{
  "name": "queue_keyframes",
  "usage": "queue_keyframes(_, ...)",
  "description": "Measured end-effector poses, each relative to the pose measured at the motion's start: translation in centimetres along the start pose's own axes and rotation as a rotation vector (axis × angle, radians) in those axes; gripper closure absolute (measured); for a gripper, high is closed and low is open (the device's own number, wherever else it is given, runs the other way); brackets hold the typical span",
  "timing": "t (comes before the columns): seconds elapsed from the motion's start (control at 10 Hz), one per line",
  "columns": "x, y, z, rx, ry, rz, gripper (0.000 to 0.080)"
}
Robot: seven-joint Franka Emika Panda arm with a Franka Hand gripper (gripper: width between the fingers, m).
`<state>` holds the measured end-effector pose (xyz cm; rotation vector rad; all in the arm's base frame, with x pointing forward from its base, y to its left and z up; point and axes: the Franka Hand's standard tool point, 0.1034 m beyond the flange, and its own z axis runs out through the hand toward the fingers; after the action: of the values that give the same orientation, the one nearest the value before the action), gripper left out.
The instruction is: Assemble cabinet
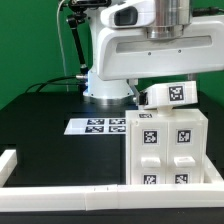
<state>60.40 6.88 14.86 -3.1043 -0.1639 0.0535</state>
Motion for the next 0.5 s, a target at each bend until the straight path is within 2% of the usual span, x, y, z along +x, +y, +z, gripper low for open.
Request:
queue_keyframes(0.2,0.00,-0.04,0.00,0.001,0.000,0.032,0.0236)
queue_keyframes(0.5,-0.15,-0.38,-0.01,0.008,-0.011,0.245,0.0236)
